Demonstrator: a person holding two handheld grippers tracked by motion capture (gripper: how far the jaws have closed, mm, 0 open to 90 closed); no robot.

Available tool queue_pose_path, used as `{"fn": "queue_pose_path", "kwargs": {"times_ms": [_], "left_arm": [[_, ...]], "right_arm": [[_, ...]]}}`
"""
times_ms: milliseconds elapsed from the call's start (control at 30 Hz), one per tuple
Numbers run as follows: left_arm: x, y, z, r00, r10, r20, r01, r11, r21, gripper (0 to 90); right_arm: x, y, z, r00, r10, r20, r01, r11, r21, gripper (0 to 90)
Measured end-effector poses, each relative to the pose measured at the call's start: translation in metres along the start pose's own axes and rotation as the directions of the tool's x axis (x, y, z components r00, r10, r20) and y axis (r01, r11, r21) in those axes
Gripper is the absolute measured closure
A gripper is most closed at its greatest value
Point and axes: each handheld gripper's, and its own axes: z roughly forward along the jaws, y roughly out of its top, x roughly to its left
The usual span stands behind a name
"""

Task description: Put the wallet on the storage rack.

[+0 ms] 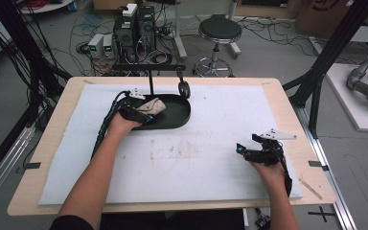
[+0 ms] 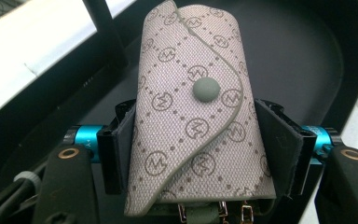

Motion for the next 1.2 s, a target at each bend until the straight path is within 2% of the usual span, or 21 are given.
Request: {"fn": "queue_pose_path", "kwargs": {"times_ms": [300, 467, 567, 733, 933, 1200], "left_arm": [[0.002, -0.005, 0.008, 0.9995, -0.032, 0.008, 0.031, 0.9978, 0.059, 31.9], [0.002, -0.003, 0.003, 0.9992, -0.038, -0.011, 0.039, 0.9988, 0.029, 24.1], [0.003, -0.002, -0.003, 0.9993, -0.032, -0.021, 0.032, 0.9993, 0.017, 21.5], [0.002, 0.002, -0.014, 0.9988, -0.045, -0.02, 0.045, 0.9989, -0.011, 20.4], [-0.008, 0.007, -0.031, 0.9994, -0.03, -0.016, 0.029, 0.9982, -0.052, 20.1], [-0.021, 0.0, -0.051, 0.9996, -0.028, 0.006, 0.028, 0.9961, -0.083, 18.9]], "right_arm": [[0.0, 0.0, 0.001, 1.0, -0.003, 0.0, 0.003, 1.0, 0.002, 17.6], [0.0, 0.0, 0.001, 1.0, -0.005, 0.0, 0.005, 1.0, 0.004, 17.6], [0.001, 0.0, 0.001, 1.0, -0.001, -0.001, 0.001, 1.0, 0.002, 17.6], [0.001, 0.0, 0.001, 1.0, -0.001, -0.002, 0.001, 1.0, 0.002, 17.6], [0.001, 0.0, 0.0, 1.0, 0.0, -0.002, 0.0, 1.0, -0.002, 17.6], [0.002, 0.001, 0.002, 1.0, -0.002, -0.005, 0.002, 1.0, -0.001, 17.6]]}}
